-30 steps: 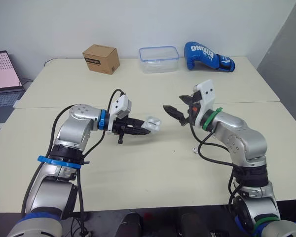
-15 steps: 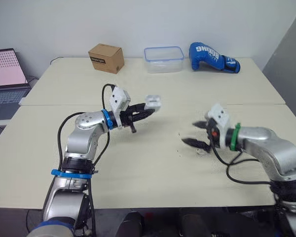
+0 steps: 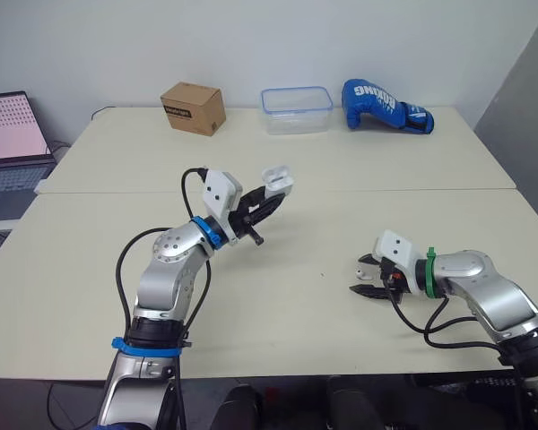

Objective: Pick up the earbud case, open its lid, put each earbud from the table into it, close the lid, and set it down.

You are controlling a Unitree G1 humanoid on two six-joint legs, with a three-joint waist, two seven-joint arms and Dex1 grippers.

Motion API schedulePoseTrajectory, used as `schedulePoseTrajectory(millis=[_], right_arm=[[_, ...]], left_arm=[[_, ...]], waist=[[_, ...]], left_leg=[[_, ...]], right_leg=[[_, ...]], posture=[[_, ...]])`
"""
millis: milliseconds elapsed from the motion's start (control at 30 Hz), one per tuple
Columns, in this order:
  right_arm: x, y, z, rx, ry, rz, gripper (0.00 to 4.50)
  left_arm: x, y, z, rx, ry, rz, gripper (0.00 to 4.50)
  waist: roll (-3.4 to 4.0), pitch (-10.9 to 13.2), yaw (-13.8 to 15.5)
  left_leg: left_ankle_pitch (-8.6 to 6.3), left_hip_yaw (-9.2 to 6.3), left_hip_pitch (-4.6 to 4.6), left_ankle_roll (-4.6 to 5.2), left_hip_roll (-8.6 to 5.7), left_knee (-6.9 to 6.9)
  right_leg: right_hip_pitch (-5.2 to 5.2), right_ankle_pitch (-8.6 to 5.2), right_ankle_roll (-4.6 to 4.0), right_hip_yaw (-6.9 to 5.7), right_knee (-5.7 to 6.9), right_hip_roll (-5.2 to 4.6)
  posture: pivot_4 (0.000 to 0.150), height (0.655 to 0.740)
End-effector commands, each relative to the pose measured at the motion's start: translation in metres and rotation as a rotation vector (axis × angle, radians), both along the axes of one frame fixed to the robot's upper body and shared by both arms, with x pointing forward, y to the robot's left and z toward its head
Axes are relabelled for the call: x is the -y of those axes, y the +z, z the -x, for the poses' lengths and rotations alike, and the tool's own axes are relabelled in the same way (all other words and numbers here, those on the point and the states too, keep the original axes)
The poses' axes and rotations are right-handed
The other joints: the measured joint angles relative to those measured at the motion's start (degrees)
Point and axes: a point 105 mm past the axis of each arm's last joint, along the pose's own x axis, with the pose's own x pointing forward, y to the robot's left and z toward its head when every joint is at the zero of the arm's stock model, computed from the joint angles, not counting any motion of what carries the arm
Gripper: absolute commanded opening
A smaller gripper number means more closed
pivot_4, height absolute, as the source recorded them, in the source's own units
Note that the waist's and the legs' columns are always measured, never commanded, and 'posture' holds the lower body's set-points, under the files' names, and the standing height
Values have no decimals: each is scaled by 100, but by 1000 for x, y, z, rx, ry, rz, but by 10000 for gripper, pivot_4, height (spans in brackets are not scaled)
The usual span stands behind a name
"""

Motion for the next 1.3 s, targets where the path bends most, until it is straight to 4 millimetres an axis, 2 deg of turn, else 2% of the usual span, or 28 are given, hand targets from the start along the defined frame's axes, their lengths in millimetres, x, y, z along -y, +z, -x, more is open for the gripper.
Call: schedulePoseTrajectory(millis=[33,200,333,467,567,633,733,833,1067,1300], right_arm=[[20,-9,-2,-9,-24,104,20708],[30,-2,-5,10,-32,155,3688],[40,11,-2,22,-13,192,3781],[90,24,18,-34,65,400,3781],[146,20,35,-133,78,619,3781],[172,17,40,-175,70,705,3781],[199,11,42,-199,40,783,3781],[211,6,44,-226,24,798,3781],[221,-2,49,-266,33,814,28001],[229,-1,55,-325,52,842,28001]], left_arm=[[4,14,6,53,-12,23,7664],[2,10,5,43,1,32,7664],[3,10,4,42,4,37,7664],[0,8,2,46,20,32,7664],[-2,4,3,44,27,24,7664],[-2,3,4,45,29,23,7664],[-2,0,6,51,30,2,7664],[-3,-2,8,50,33,-7,7664],[-5,-3,13,43,45,-4,7664],[-6,-4,17,35,52,-4,7664]], waist=[[-1,-1,14],[-7,-5,50],[-7,-4,67],[-5,-4,154],[-5,-4,171],[-5,-4,170],[-6,-4,111],[-9,-5,73],[-30,-13,143],[-44,-21,220]], left_leg=[[0,2,7,0,0,0],[0,13,11,0,-1,0],[-1,16,4,-1,-4,0],[-3,11,-19,-1,-21,1],[-8,18,-26,5,-26,2],[-9,27,-23,6,-25,2],[-9,37,-13,5,-15,1],[-9,42,2,5,-11,1],[-10,38,9,3,-18,2],[-15,35,28,0,-24,2]], right_leg=[[9,-3,6,1,-9,0],[20,7,10,11,-32,-1],[20,13,10,15,-46,-5],[10,14,12,13,-59,-18],[7,14,13,17,-68,-23],[7,14,14,21,-68,-23],[8,14,14,30,-65,-17],[19,11,20,35,-62,-14],[36,17,18,37,-71,-18],[62,15,18,34,-80,-24]], posture=[[1500,7400],[1500,7400],[1500,7400],[1500,7400],[1500,7400],[1500,7400],[1500,7400],[1500,7400],[1500,7400],[1500,7400]])
